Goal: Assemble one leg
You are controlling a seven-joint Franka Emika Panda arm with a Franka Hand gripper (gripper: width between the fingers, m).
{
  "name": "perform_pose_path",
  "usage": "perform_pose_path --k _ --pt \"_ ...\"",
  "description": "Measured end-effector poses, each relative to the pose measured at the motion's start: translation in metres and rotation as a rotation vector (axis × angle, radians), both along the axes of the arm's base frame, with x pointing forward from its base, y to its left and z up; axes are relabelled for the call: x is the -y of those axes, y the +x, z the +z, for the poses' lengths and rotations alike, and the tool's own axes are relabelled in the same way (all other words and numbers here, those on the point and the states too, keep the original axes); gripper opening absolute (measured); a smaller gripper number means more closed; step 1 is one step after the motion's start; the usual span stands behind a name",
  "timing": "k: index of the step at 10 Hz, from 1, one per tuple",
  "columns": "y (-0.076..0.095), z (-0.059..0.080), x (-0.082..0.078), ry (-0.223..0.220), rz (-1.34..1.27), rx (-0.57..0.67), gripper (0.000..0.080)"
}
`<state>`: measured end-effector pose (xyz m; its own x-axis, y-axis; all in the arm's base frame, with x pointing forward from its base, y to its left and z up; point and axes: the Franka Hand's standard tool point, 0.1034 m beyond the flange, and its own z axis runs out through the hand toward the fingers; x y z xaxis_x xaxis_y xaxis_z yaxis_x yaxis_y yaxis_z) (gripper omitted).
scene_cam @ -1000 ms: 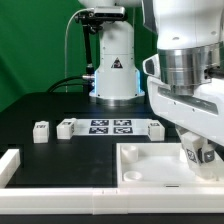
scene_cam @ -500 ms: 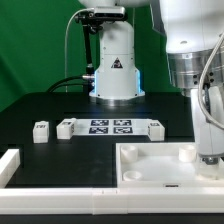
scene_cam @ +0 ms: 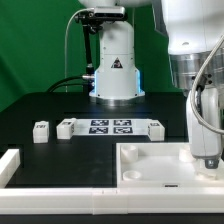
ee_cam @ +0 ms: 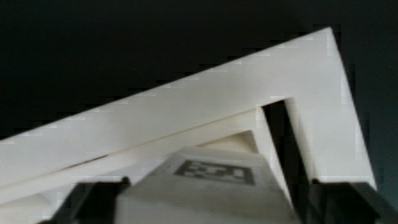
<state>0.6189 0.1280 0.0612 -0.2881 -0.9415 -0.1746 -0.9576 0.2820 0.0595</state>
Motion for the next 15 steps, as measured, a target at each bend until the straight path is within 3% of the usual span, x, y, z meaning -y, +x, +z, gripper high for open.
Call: perform_pose_path --k 1,2,8,12,15 --pt "-0.0001 0.0000 -0.0002 0.000 0.033 0.006 0.0615" --pt "-0.0004 -0.0002 -0.0007 0.000 0.038 0.006 0.0643" --pt "-0.0042 -0.0035 -0.0011 0.005 0.698 0.118 0.0649" --pt "-0.0034 -0.0007 -0.0010 -0.056 1.253 0.155 0.0649" --pt "-0.0003 0.0028 0.0068 -0.048 1.592 0.183 0.0649"
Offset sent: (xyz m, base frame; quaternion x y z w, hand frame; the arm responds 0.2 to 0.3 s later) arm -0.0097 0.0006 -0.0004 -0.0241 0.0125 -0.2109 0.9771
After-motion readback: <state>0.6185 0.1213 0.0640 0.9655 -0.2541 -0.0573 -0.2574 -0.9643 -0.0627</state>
